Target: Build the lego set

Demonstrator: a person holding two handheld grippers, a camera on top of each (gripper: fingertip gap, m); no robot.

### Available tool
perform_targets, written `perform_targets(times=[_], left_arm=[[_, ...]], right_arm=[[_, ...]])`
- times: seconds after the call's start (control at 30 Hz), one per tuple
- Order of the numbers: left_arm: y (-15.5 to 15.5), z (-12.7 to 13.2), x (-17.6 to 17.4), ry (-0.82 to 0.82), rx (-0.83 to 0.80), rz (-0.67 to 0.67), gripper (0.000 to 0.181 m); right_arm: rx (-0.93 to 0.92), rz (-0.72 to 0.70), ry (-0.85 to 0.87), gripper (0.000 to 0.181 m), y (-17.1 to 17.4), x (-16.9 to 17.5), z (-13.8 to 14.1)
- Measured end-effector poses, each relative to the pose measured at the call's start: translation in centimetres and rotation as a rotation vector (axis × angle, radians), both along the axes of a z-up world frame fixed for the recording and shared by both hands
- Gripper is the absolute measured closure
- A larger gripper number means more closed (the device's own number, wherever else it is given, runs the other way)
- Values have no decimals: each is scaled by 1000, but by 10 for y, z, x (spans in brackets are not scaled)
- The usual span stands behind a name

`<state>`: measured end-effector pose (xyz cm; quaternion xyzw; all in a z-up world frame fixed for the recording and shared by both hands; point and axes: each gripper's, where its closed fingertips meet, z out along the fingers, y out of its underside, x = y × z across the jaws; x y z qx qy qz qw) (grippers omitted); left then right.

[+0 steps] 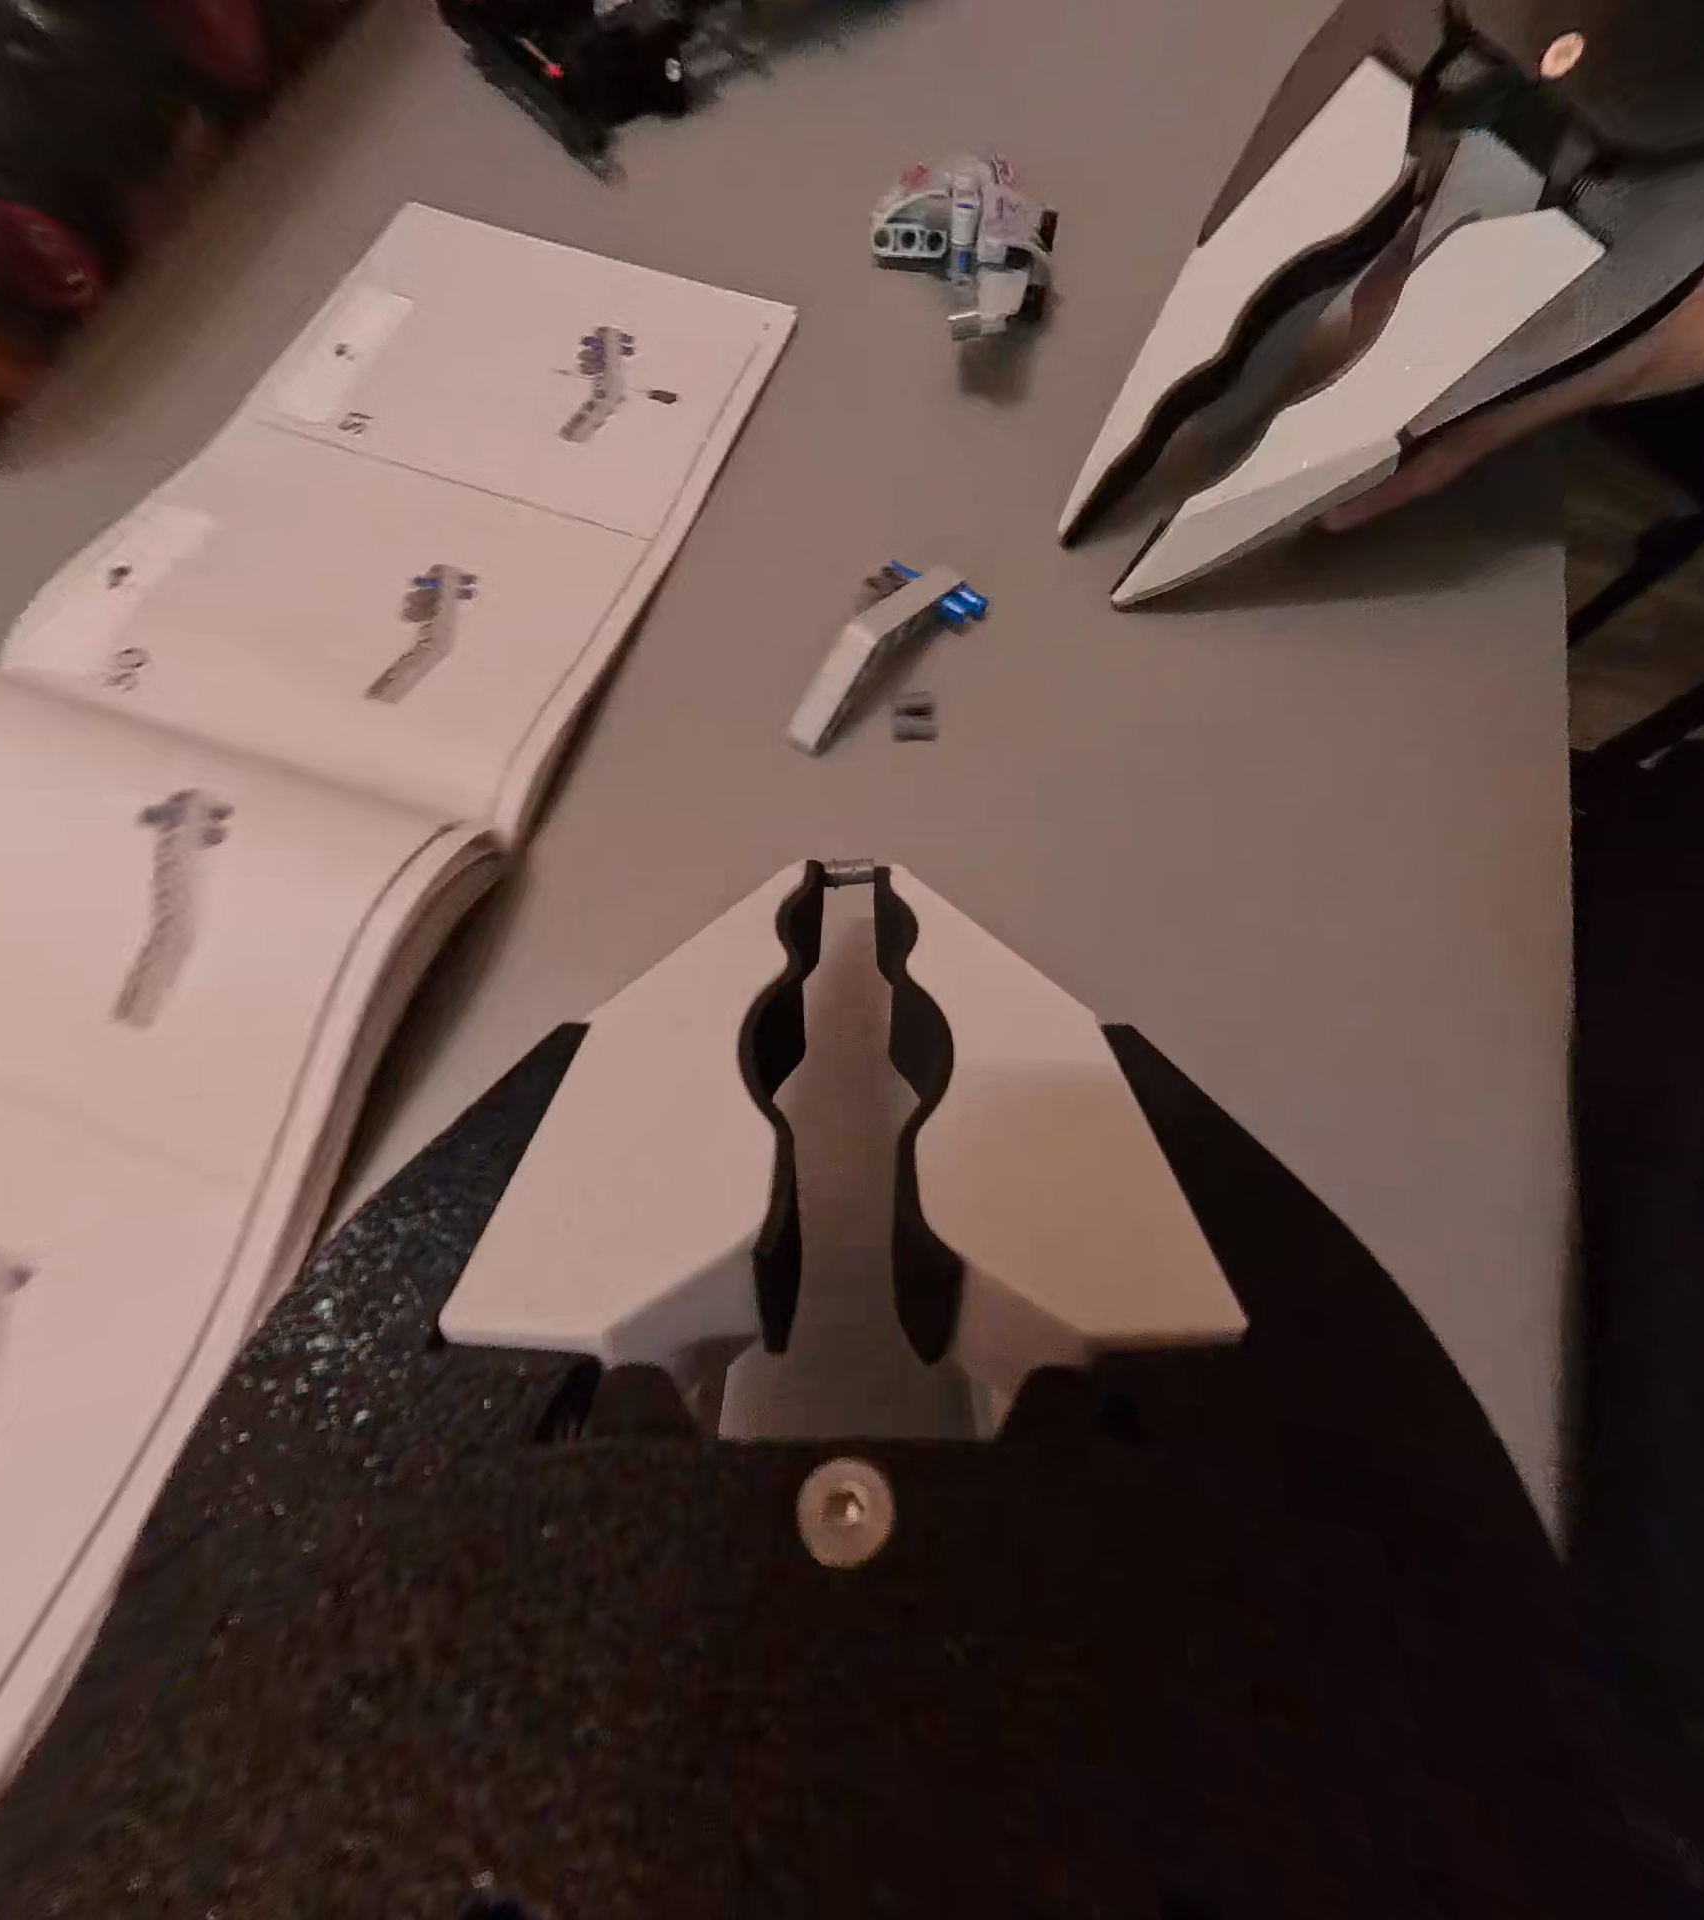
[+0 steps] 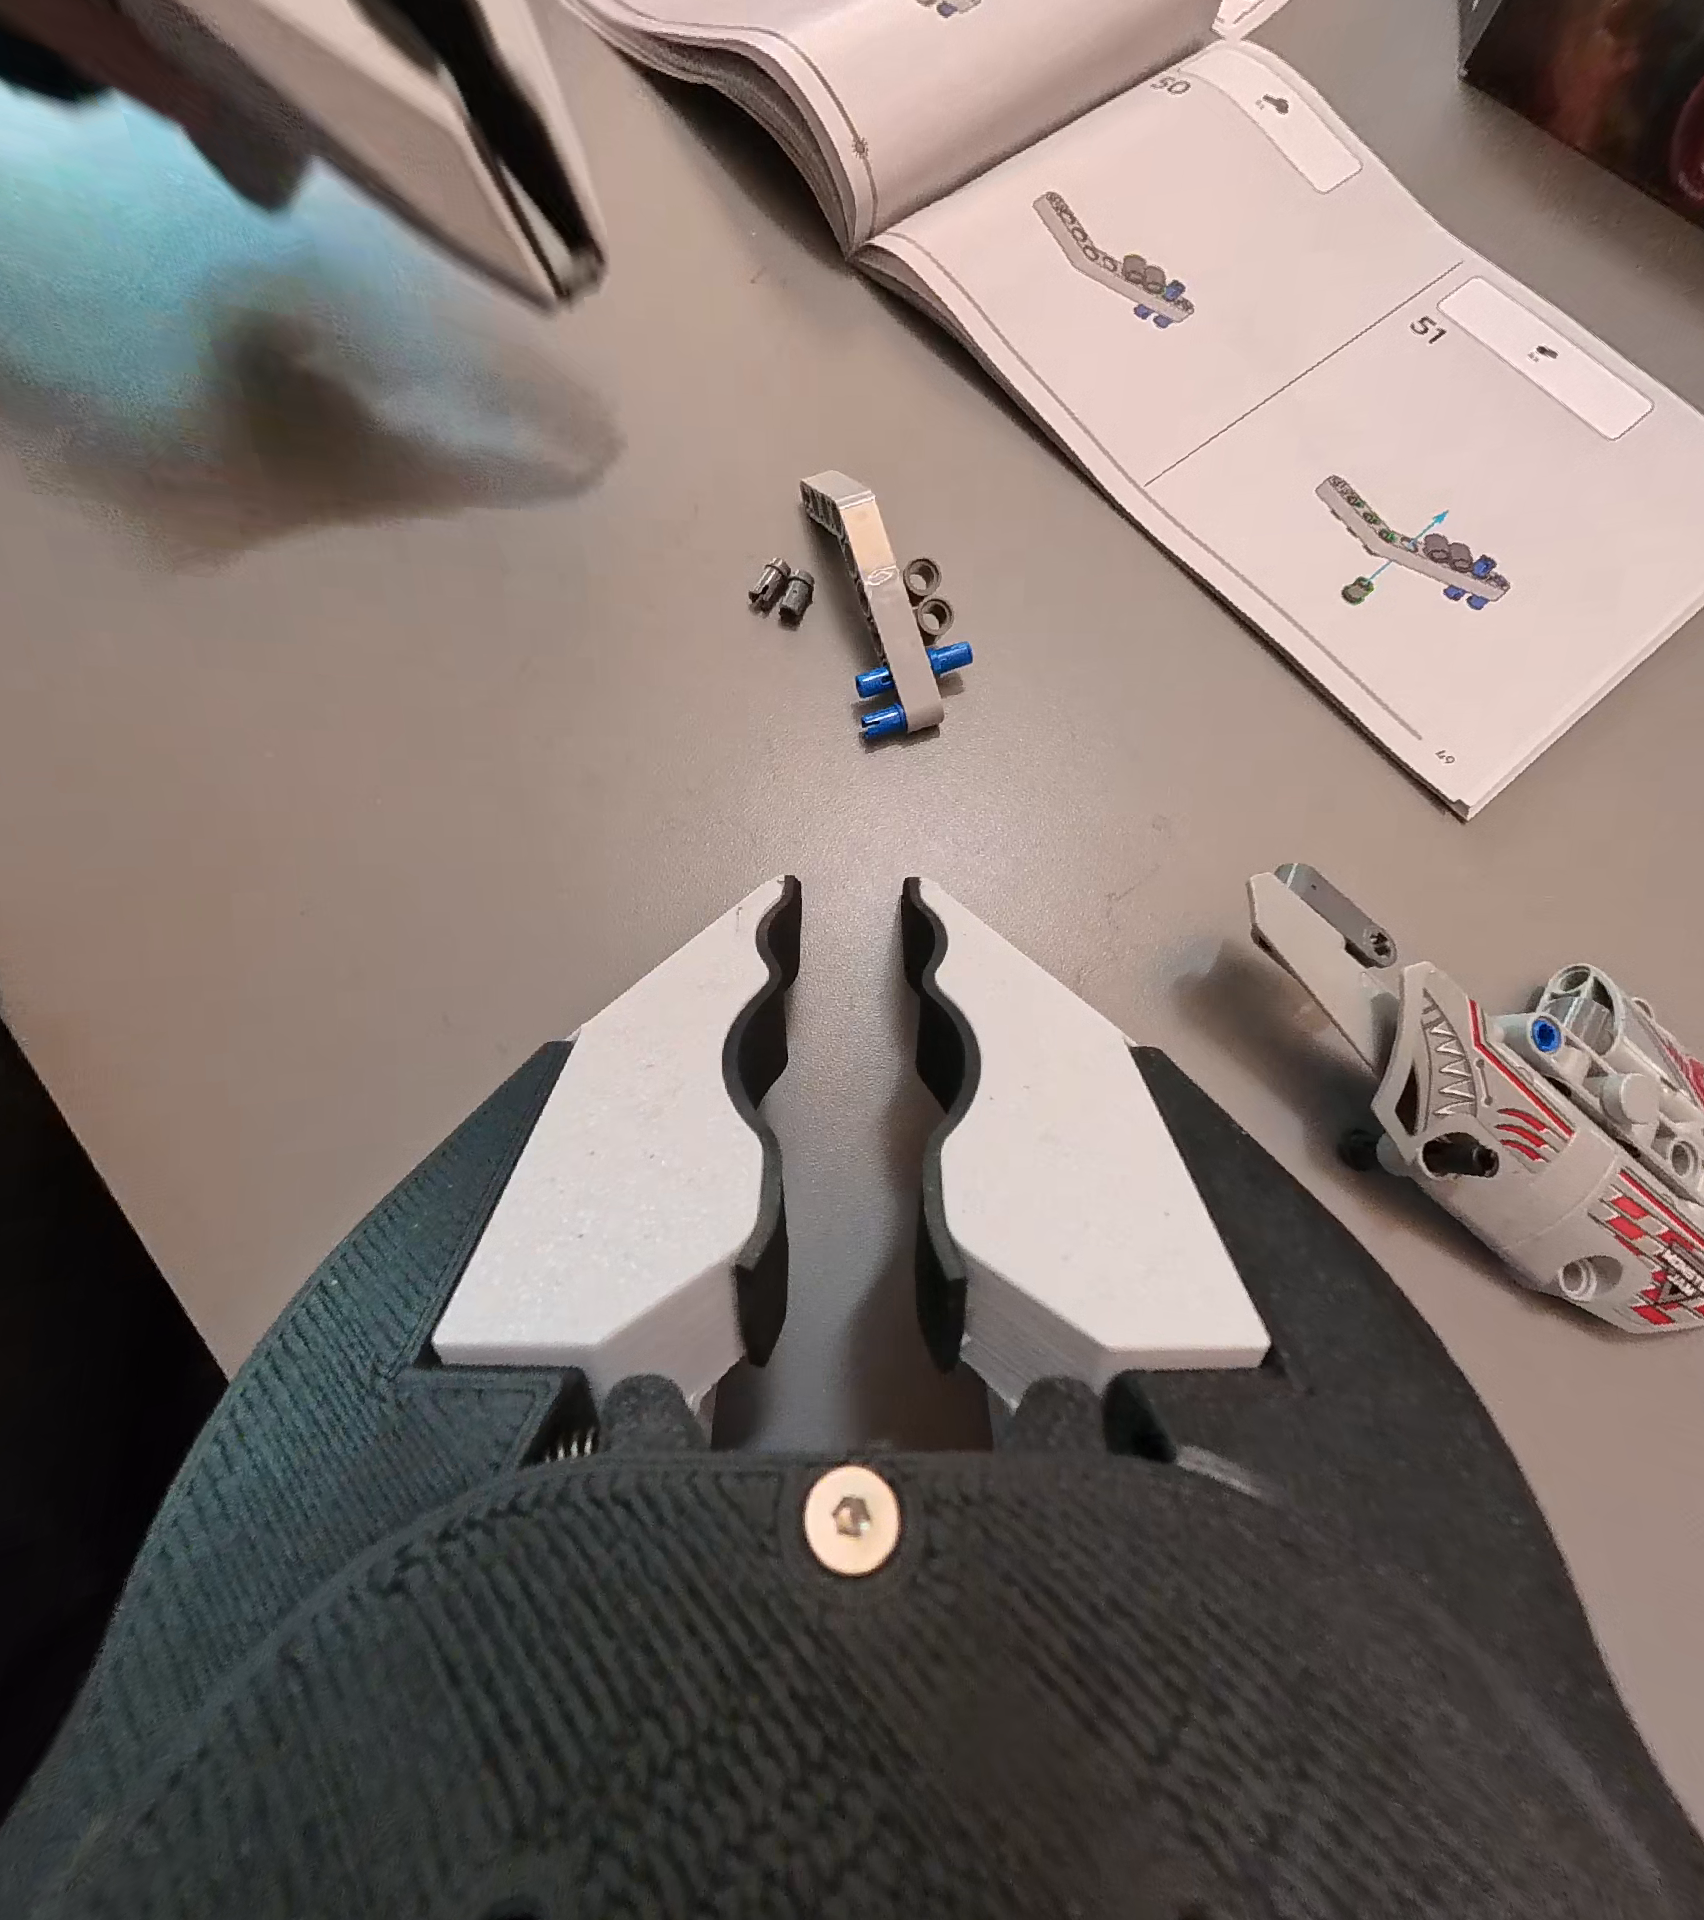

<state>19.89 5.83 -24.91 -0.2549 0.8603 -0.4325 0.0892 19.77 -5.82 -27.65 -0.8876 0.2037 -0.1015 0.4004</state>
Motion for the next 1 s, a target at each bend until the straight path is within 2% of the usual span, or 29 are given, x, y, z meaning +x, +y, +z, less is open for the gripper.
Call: perform_targets(times=[0.1,0.23,0.37,0.47,0.6,0.67,0.77,0.9,1.0], left_arm=[[-26,-10,-5,-13,21,-15,174],[-35,-29,-1,-19,107,-11,174],[-37,-30,4,-29,115,0,173],[-36,-29,4,-22,111,8,162],[-28,-16,0,-34,44,21,162],[-12,-3,3,-64,38,65,162],[29,32,15,-136,-8,164,164],[111,88,35,-228,-72,349,169],[185,118,48,-307,-6,481,170]], right_arm=[[-1,0,-1,163,0,0,0],[-3,1,-6,163,0,0,0],[-15,3,-36,164,0,0,0],[-20,4,-48,164,0,0,0],[-20,4,-49,164,0,0,0],[-19,3,-47,164,0,0,0],[-18,4,-44,164,0,0,0],[-13,4,-31,164,0,0,0],[-15,7,-34,165,1,-1,0]])
